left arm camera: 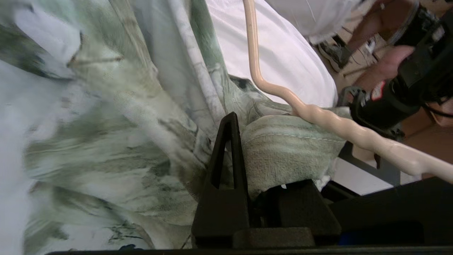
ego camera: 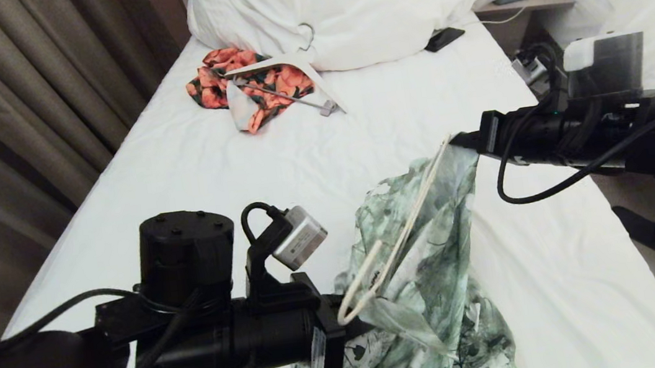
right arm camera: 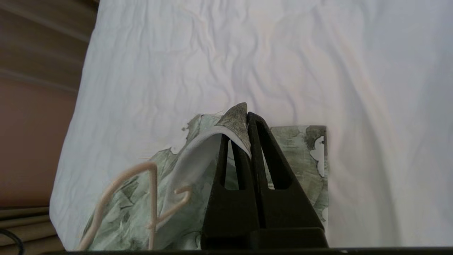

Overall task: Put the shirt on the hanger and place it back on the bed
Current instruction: Hook the other side of the shirt onto the hanger

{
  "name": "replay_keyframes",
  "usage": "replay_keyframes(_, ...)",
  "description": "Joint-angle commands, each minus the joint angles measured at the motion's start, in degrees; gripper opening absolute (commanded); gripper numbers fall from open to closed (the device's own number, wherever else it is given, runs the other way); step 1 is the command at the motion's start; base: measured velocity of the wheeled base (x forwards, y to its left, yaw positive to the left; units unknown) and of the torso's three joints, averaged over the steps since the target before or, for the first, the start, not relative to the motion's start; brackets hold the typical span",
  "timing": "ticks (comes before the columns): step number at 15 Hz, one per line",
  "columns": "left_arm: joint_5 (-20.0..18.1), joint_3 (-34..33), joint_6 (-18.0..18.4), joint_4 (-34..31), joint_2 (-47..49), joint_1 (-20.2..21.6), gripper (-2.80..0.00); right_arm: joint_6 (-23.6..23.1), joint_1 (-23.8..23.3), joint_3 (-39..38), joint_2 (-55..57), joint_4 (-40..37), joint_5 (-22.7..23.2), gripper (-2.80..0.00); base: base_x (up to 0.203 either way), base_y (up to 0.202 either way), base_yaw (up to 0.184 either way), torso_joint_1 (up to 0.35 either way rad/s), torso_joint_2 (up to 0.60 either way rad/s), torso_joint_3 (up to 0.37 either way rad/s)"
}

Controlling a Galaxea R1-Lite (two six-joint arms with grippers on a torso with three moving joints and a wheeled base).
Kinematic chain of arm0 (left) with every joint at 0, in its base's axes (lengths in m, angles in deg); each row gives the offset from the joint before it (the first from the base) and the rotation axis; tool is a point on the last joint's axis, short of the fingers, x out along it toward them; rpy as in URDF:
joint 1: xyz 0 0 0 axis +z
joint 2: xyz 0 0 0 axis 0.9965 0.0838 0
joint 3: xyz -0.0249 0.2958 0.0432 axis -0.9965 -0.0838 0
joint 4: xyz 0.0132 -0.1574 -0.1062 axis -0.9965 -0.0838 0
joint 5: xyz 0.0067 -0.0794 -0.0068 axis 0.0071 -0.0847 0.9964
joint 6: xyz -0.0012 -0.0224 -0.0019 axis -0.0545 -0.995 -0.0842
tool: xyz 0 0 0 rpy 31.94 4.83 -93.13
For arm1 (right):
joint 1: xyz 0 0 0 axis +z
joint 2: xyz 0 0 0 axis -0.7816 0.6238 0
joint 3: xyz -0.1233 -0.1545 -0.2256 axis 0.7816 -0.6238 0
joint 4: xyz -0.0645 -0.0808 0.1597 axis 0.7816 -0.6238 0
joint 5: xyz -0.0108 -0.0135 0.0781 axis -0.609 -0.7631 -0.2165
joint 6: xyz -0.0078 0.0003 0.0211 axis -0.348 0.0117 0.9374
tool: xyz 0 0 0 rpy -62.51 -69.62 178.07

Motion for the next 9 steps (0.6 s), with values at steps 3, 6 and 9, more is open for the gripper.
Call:
replay_keyframes(3,-0.08,1.01,0.02,0.26,2.59,-1.20,-2.80,0.08,0.34,0.49,-0.85,0.12,0.30,-2.80,0.000,0.000,0.000,0.000,0.00,0.000)
replay_keyframes(6,-0.08,1.91,0.02,0.26,3.84,-1.93,-2.80,-0.22,1.25,0.81,-1.19,0.12,0.27,-2.80,0.000,0.000,0.000,0.000,0.00,0.000)
replay_keyframes(9,1.34,2.24,0.02,0.26,4.82,-2.96,-2.80,-0.98,1.74,0.73,-2.01,0.05,0.30,-2.80,0.000,0.000,0.000,0.000,0.00,0.000)
